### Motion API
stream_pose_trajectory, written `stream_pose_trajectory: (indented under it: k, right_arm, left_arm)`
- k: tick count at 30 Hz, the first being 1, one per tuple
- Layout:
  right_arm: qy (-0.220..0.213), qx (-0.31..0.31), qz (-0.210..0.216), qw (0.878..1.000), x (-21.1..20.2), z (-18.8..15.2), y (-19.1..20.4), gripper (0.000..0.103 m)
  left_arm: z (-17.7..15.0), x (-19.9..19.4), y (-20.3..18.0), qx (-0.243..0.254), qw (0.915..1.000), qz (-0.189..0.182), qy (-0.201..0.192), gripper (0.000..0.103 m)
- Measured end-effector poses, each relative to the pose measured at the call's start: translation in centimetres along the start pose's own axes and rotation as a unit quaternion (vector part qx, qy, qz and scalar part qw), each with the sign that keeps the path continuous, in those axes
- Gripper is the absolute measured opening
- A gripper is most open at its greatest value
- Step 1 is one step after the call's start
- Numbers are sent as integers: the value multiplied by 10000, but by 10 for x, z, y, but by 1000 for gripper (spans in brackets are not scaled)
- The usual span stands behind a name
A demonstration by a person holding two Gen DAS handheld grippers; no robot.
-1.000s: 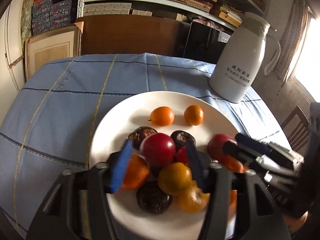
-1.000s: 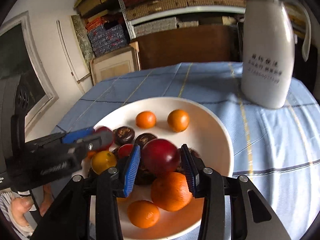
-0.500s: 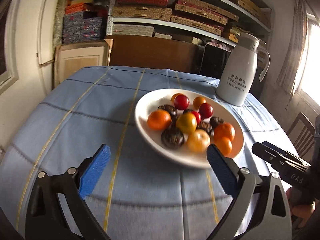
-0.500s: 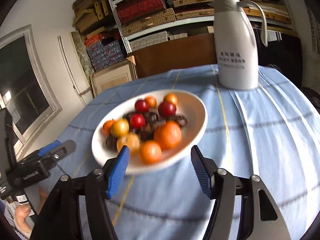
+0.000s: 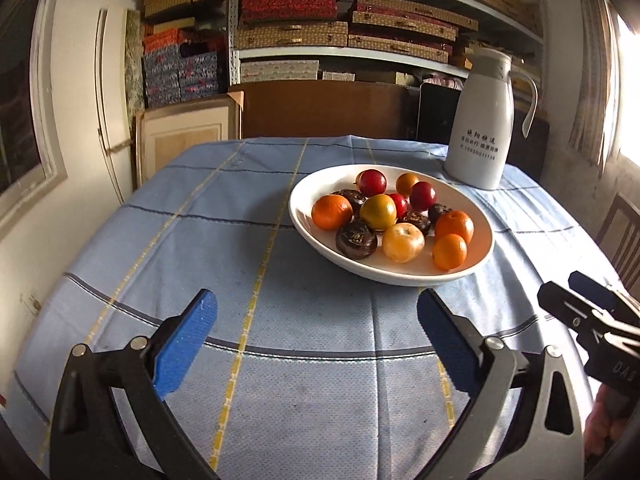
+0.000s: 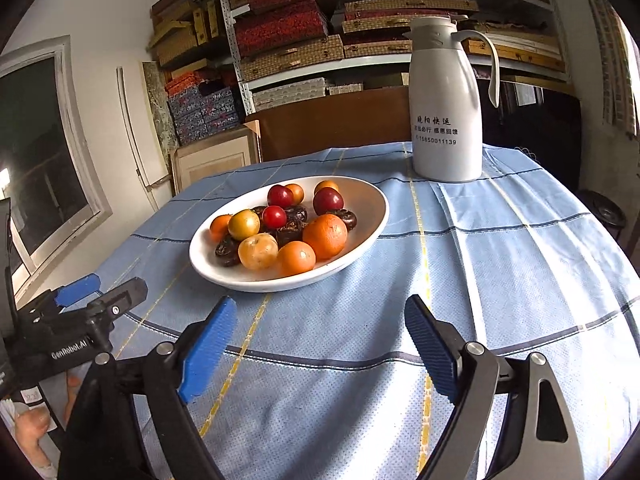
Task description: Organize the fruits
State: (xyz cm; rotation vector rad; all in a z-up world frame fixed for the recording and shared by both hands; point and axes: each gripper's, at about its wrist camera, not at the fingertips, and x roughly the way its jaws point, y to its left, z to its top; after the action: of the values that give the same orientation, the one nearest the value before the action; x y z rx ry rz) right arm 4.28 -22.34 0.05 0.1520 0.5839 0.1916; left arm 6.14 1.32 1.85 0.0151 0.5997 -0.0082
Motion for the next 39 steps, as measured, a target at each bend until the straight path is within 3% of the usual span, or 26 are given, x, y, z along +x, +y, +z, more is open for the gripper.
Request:
stream_pose_trajectory:
  k: [18,27,34,39]
  right_arm:
    - [-91,-187,-136,9997,-6,1,9,99]
    - [-162,-223,-358,9990,-6,2,9,99]
    - [-220,-231,-355,9989,-8,2,9,99]
    - [-194,-251,-348,9989,-7,2,9,99]
  left_arm:
    - [5,-9,-14,347,9991,164,-163,98]
    - [5,-13,-18,435,9988,132,-205,98]
    - [3,-13,-20,341,9988,-336,42,98]
    - [2,-17,-25,454,9989,-86,-72,98]
